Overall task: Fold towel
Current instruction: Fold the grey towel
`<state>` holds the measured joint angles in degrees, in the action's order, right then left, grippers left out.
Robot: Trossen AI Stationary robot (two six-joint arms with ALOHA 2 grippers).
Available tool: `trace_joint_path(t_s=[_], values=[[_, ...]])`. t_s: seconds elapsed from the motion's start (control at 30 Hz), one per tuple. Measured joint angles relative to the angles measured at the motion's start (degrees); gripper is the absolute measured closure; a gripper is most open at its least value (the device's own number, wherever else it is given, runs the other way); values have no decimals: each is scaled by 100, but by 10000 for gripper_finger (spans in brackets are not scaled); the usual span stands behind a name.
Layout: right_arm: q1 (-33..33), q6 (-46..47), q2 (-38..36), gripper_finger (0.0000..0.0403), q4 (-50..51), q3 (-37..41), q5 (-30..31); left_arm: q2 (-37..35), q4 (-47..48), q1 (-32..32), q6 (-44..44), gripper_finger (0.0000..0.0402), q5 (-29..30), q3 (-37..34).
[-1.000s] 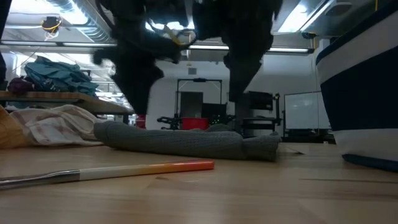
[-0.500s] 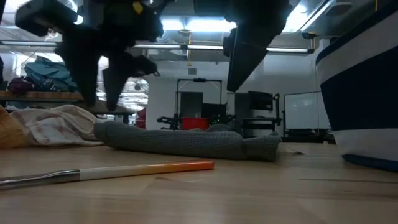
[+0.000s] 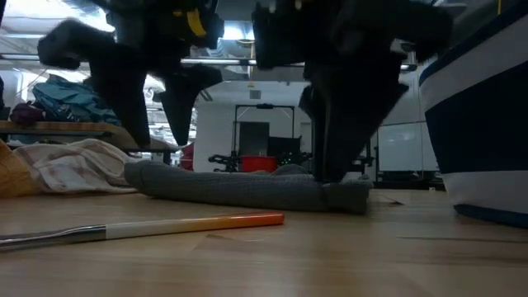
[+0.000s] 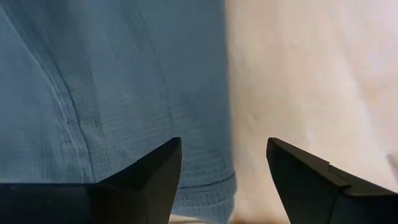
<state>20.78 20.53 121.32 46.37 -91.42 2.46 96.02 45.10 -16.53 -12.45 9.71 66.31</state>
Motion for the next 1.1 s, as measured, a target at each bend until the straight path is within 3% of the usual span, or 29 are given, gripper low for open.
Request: trace_joint_path(t_s=[0.6, 0.77, 1.0, 1.1], values=[[-11, 11, 391, 220, -96, -13, 420, 39, -1623, 2, -3, 184, 479, -1440], [-9, 21, 398, 271, -150, -11, 417, 39, -1612, 0, -2, 237, 443, -1445], [-20, 213, 406, 388, -175, -11, 482, 47, -1557, -126, 189, 351, 384, -1445], [-17, 267, 408, 386, -166, -22, 345, 49, -1554, -249, 370, 391, 419, -1445]])
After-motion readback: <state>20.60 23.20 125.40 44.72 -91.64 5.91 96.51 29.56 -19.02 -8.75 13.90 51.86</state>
